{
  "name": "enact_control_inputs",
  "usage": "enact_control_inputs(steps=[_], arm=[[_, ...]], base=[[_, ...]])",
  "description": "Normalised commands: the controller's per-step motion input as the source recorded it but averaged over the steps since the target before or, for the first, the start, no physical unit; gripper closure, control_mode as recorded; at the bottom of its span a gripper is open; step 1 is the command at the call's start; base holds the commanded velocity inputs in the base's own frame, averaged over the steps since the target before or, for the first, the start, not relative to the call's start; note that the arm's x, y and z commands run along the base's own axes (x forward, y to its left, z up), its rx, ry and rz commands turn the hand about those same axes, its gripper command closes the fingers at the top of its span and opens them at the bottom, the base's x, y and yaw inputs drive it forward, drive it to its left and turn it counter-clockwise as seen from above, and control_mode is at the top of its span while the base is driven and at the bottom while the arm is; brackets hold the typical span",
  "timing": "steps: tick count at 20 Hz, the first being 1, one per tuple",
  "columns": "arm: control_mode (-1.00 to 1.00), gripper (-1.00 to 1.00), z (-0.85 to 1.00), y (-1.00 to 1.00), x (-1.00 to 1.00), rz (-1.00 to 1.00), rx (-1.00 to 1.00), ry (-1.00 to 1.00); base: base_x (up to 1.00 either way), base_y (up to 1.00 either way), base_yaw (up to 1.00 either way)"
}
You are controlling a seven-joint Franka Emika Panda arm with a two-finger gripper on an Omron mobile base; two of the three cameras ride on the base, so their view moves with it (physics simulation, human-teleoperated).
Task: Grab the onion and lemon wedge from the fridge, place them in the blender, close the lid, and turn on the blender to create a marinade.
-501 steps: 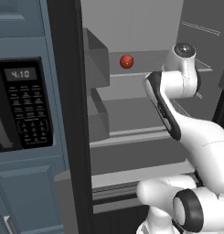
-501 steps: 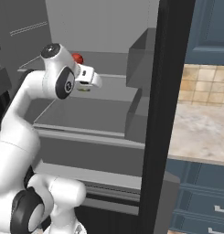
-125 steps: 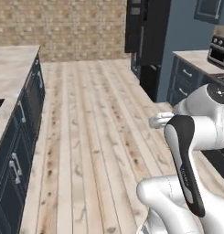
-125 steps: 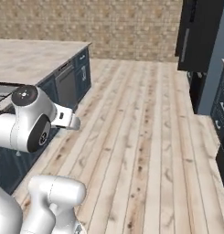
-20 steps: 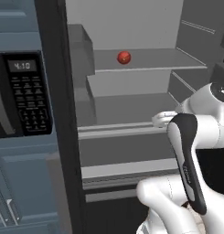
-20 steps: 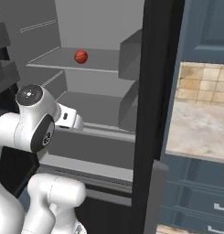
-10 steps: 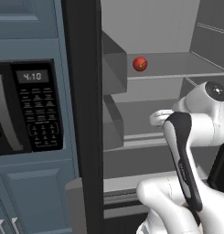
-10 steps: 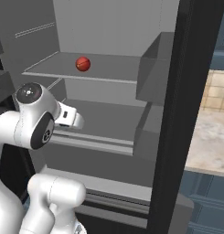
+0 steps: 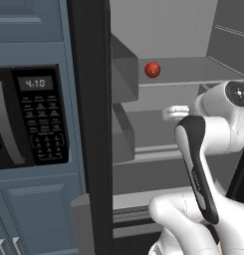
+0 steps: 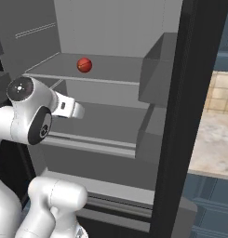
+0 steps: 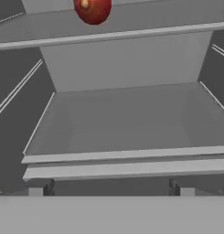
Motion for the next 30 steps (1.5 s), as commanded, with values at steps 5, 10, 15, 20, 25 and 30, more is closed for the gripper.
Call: enact_control_inputs(steps=[5,10,15,20,25,30], arm=[[-1.0,-1.0,0.52,0.0,0.19,-0.02,0.0,-0.09],[-1.0,-1.0,0.5,0.0,0.16,0.0,0.0,-0.11],[-1.0,-1.0,0.34,0.0,0.32,0.0,0.0,0.0],[-1.0,-1.0,0.24,0.1,0.35,0.0,0.0,0.0],[-1.0,-1.0,0.23,0.11,0.42,0.0,0.0,0.0],[-1.0,-1.0,0.01,0.03,0.58,0.0,0.0,0.04]], base=[[0.0,0.0,0.0],[0.0,0.0,0.0],[0.0,0.0,0.0],[0.0,0.0,0.0],[0.0,0.0,0.0],[0.0,0.0,0.0]])
